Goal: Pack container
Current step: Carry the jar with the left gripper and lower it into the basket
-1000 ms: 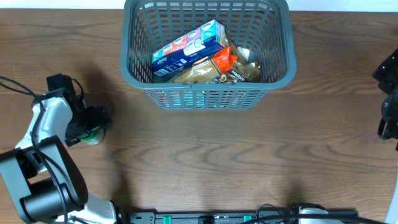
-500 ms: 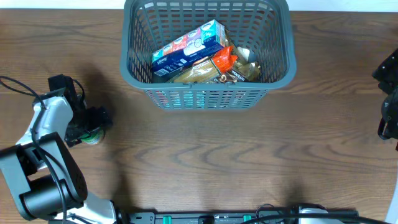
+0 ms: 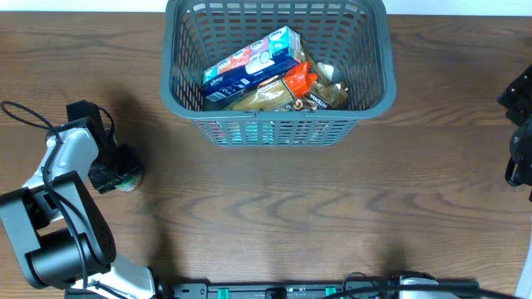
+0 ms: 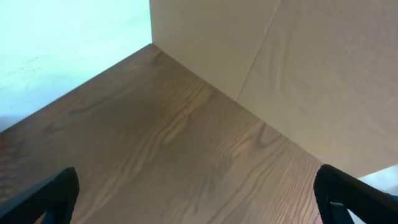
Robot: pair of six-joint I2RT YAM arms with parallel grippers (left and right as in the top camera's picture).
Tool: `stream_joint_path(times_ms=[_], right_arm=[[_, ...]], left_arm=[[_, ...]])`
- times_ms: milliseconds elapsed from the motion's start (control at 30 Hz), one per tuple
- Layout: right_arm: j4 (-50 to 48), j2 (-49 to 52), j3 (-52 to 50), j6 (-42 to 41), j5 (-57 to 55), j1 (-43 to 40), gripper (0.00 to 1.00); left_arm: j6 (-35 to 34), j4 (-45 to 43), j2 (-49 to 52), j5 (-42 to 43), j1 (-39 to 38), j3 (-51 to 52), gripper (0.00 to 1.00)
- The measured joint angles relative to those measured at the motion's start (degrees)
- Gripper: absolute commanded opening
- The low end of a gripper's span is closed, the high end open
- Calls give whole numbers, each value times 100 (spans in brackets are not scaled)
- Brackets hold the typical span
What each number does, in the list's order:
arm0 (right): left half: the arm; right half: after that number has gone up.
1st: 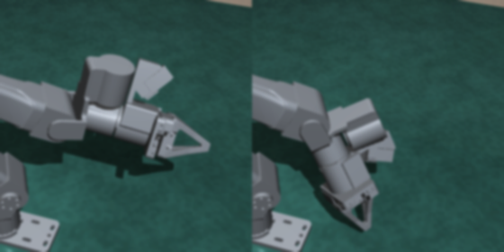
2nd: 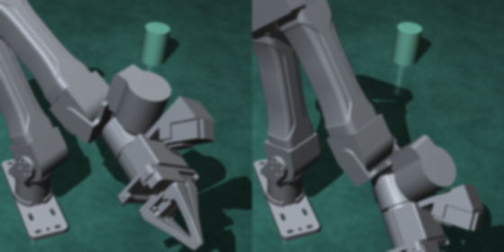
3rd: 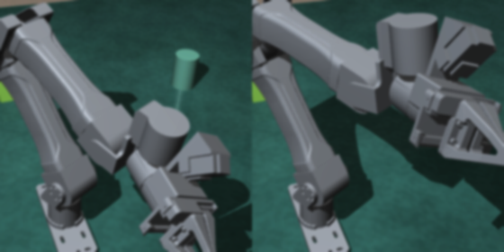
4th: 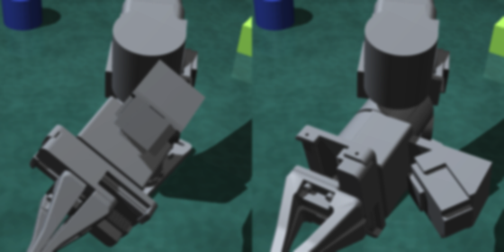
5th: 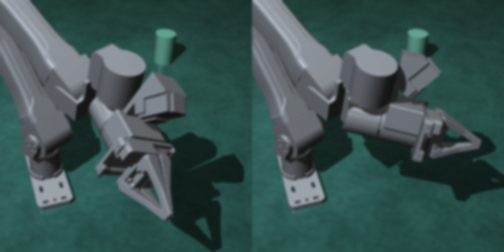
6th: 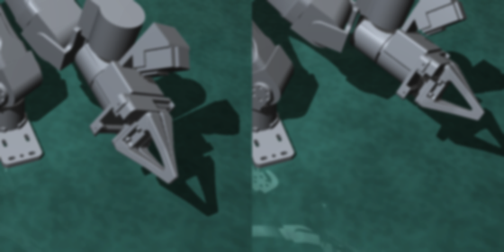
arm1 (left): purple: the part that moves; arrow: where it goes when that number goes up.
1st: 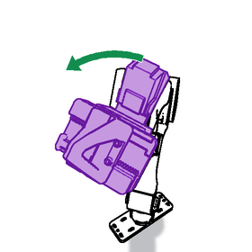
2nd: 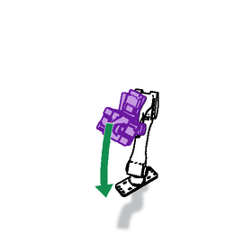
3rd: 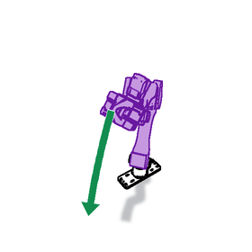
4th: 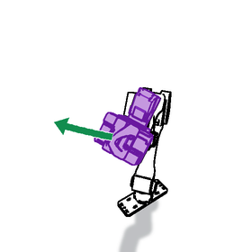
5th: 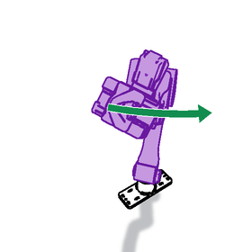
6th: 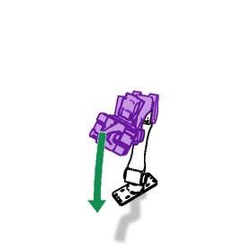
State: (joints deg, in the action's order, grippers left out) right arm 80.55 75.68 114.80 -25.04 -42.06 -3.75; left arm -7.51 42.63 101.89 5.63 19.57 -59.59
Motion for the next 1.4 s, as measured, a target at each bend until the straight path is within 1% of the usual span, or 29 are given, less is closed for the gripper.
stream_joint_path(times_ms=[167, 300, 467, 633, 767, 867, 933, 1033, 1167, 1300, 1400], right_arm=[[0, 0, 0, -2, 0, 0, 99], [0, 0, 0, -2, 0, 0, 99], [0, 0, 0, -2, 0, 0, 99], [2, 0, 0, 0, 2, 0, 99], [-2, 0, 0, -2, 2, 0, 99], [0, 0, 0, 0, 0, 0, 99], [0, 0, 0, 0, 0, 0, 99], [0, 0, 0, 0, 2, 0, 99], [0, 0, 0, 0, 2, 0, 99], [0, 0, 0, 0, 2, 0, 99], [-2, 0, 0, 0, 0, 0, 99]], left_arm=[[2, 94, 0, 0, 0, -39, 6], [2, 557, -24, 0, 0, -461, 6], [2, 1014, -345, 0, 0, -1703, 6], [2, 1108, -933, 120, 0, -3265, 6], [2, 1104, -1401, 564, -24, -4435, 6], [2, 1099, -1674, 927, -181, -5125, 6], [2, 1086, -1818, 1172, -407, -5410, 6], [31, 968, -1941, 1539, -894, -5558, 6], [330, 940, -1851, 1834, -1738, -5560, 6], [656, 935, -1565, 1904, -2647, -5560, 6], [807, 929, -1266, 1770, -3230, -5560, 6]])
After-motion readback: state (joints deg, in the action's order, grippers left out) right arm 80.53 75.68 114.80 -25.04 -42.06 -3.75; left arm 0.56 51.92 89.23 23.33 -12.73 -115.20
